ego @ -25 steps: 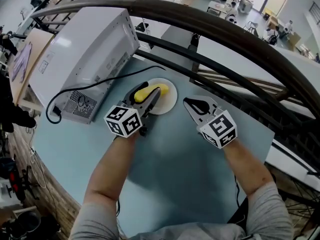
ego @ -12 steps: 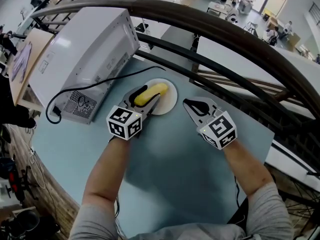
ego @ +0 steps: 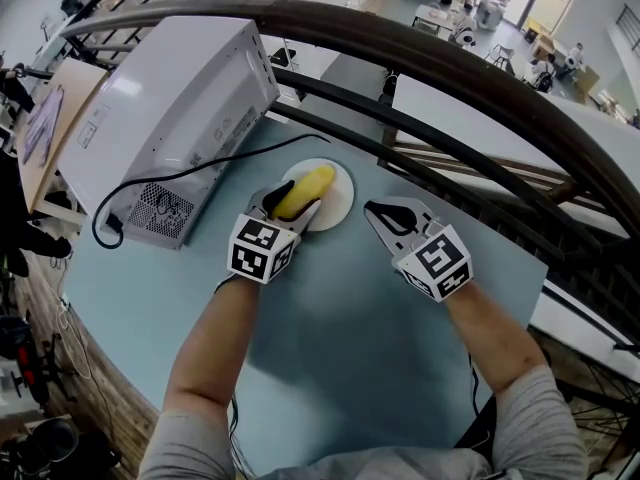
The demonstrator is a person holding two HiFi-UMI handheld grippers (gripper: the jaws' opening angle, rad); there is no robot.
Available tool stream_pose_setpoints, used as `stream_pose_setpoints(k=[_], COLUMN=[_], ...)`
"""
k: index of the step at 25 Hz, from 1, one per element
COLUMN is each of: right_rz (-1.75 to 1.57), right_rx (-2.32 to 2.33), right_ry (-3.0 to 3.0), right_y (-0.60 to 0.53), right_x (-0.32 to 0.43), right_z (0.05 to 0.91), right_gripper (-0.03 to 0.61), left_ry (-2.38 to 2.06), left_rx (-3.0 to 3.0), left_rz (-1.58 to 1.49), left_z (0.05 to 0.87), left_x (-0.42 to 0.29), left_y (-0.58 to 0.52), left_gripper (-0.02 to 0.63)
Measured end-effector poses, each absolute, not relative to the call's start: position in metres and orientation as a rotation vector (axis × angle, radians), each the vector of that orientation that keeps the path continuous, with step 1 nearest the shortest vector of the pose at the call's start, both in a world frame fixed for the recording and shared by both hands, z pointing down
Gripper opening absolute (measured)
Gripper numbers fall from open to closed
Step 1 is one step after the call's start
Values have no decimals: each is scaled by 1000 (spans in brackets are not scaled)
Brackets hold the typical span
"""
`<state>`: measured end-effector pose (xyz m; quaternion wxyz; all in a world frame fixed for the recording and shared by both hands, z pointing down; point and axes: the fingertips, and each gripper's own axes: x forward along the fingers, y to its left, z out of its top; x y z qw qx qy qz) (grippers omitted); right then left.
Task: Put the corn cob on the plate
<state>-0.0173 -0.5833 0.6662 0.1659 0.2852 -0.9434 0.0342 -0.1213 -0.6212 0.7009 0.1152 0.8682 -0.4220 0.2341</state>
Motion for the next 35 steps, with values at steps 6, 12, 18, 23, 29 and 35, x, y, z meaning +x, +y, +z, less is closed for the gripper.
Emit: stream_pose_setpoints(k=[6, 12, 18, 23, 29, 35], right_rz=[99, 93, 100, 111, 121, 175], right_rx=[814, 814, 832, 867, 923, 992], right_ry=[-2685, -2683, -2668, -2644, -2627, -2625], right_y=[-581, -578, -569, -552, -528, -480], right_x=[-17, -18, -15, -7, 5, 19], right_z=[664, 659, 647, 627, 595, 551], right_gripper=[18, 18, 18, 18, 18, 18], left_ry=[-1237, -1192, -1248, -1272, -1290, -1288], left_rx=[2544, 2530, 2489, 2487, 2535, 2547], left_rz=[703, 731, 698, 662, 558, 427], left_z=[701, 706, 697, 669, 611, 548], left_x=[-121, -118, -129, -138, -146, -155], left_y=[-620, -616, -615, -598, -565, -501], left_gripper=[255, 292, 342, 342, 342, 342])
